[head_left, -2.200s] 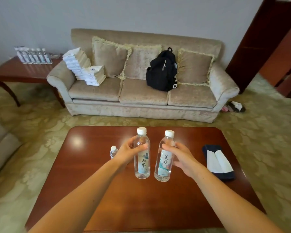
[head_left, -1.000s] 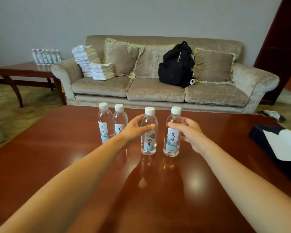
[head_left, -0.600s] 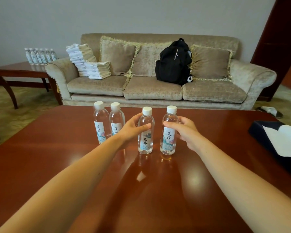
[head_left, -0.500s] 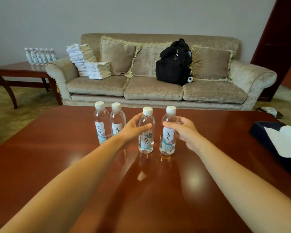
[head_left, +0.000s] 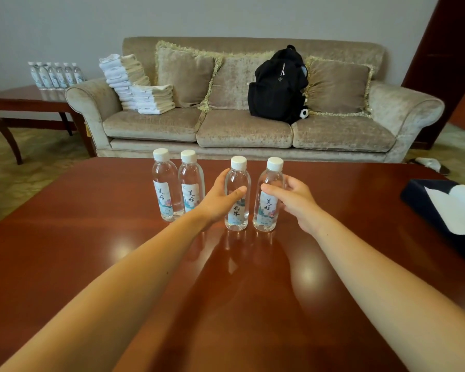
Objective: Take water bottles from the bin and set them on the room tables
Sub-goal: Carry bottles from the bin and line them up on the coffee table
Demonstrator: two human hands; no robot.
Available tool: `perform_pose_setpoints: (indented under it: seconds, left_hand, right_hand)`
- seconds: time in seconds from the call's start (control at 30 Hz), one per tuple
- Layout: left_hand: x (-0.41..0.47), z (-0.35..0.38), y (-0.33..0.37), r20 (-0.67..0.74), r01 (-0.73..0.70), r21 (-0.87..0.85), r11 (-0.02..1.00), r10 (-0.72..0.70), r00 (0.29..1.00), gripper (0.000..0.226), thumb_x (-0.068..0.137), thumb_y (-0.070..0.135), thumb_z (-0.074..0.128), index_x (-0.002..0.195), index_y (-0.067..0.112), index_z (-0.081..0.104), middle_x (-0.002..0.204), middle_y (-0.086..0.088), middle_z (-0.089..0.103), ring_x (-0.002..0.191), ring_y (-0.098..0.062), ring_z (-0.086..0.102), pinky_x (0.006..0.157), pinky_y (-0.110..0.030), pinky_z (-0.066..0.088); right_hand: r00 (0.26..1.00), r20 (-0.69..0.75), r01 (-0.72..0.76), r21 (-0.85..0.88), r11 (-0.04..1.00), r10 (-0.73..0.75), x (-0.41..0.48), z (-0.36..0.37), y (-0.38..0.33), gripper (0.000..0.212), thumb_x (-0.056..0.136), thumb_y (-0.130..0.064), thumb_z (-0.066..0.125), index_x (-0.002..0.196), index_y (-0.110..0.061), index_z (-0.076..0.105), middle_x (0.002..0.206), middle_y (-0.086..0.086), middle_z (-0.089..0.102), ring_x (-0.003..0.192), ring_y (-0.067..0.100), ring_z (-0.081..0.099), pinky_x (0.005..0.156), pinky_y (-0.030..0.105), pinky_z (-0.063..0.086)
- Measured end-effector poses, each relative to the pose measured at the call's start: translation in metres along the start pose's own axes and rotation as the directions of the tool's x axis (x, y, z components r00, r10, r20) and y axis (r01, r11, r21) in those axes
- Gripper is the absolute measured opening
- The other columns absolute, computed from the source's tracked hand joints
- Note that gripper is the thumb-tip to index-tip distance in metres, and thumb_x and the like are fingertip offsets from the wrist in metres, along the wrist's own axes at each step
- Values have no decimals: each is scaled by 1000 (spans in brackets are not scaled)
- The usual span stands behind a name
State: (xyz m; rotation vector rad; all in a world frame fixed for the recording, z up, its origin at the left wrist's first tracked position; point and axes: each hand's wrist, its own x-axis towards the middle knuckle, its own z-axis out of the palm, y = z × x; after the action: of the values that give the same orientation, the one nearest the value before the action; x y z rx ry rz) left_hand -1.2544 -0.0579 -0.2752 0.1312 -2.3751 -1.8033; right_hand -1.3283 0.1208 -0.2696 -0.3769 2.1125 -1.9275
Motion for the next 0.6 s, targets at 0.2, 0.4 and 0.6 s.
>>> perform_pose_setpoints:
  seconds: [0.2, 0.4, 0.6]
  left_hand:
    - [-19, 16, -19, -181, 153, 77, 985, -137, 974, 83, 93, 16, 64, 157, 14, 9, 158, -8, 32, 143, -23, 35, 117, -44, 32]
    - [-33, 38, -54, -293, 324, -97, 941, -338, 894, 63, 91, 11, 65, 145, 9, 33, 121, -6, 58, 102, -22, 64, 92, -43, 55]
    - [-30, 48, -55, -200, 316, -370, 873, -407, 891, 55, 93, -7, 52, 143, 15, 43, 124, -7, 63, 108, -19, 64, 81, -25, 56]
  right_hand:
    - [991, 56, -119, -57, 991, 123, -14, -3, 6, 58, 85, -14, 75, 136, -27, 51, 117, -6, 68, 100, 6, 63, 75, 28, 48]
    - [969, 33, -242, -89, 966, 246, -17, -1, 30, 70, 89, -7, 69, 150, -23, 37, 123, 0, 61, 116, 23, 59, 99, 42, 47]
    - [977, 1, -215, -62, 975, 215, -12, 3, 38, 71, 90, 0, 65, 152, -20, 37, 122, 4, 66, 111, 23, 66, 96, 37, 54]
